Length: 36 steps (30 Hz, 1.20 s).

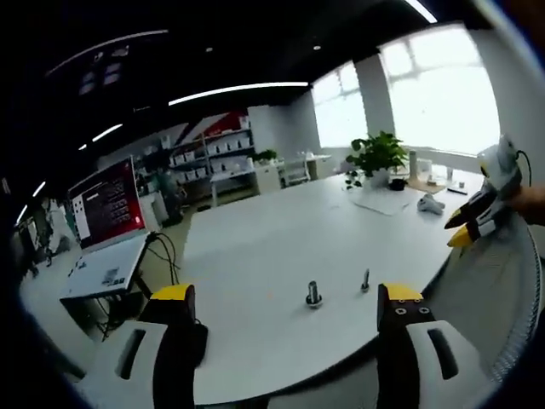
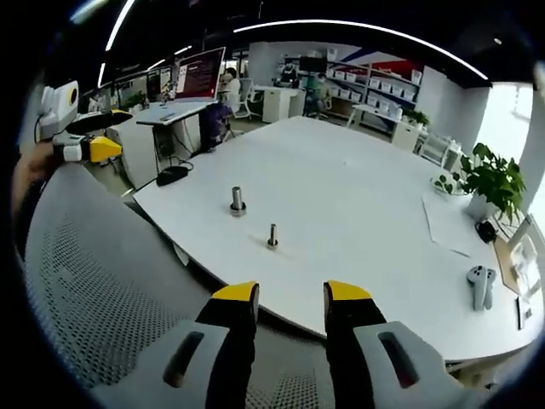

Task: Place the washer onto the threaded stud by aligning its center hole with the stud, sliding it down to the base, and recovering from edge contact or off-axis alignment until the washer reaches the visible bottom stop.

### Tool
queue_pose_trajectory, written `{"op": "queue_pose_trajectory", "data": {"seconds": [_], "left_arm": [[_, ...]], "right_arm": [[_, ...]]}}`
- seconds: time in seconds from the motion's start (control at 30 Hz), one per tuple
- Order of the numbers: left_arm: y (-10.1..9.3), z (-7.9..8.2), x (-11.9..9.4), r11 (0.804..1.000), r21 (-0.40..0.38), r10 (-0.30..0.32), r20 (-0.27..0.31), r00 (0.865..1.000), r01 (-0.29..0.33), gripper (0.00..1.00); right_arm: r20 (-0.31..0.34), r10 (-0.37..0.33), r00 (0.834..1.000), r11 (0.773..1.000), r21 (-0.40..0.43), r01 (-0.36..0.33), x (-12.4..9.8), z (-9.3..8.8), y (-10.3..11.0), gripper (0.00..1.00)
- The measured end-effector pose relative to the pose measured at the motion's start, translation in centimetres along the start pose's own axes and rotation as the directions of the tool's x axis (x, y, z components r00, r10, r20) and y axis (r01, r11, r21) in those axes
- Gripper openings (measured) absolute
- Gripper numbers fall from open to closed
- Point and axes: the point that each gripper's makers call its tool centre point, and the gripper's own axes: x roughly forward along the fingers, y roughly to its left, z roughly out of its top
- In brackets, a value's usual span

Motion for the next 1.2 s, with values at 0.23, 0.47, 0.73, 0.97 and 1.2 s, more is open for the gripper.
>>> {"op": "queue_pose_trajectory", "data": {"seconds": [0.23,0.47,0.73,0.97,1.2], "left_arm": [[-1.1,-1.7,1.3,1.0,0.003,-0.007,-0.047,0.999,0.007,0.87],[-0.4,-2.3,1.8,0.996,0.075,0.058,-0.075,0.996,-0.052,0.82],[0.5,-2.6,1.4,0.992,0.047,0.123,-0.077,0.989,-0.12,0.74],[0.5,-3.1,1.5,0.993,0.044,0.115,-0.09,0.989,-0.112,0.73],[0.6,-3.2,1.5,0.993,0.045,0.117,-0.092,0.989,-0.113,0.72]], "right_arm": [[-0.028,0.009,1.0,1.0,0.007,-0.009,0.1,-0.3,0.2,0.33],[-0.027,0.005,1.0,1.0,0.018,-0.004,0.1,-0.3,-0.1,0.32],[-0.023,0.005,1.0,1.0,0.015,-0.005,0.2,-0.2,0.0,0.31],[-0.021,0.002,1.0,1.0,0.02,-0.002,0.2,-0.3,0.0,0.31],[-0.022,-0.002,1.0,1.0,0.031,0.003,0.1,-0.4,-0.1,0.3]]}}
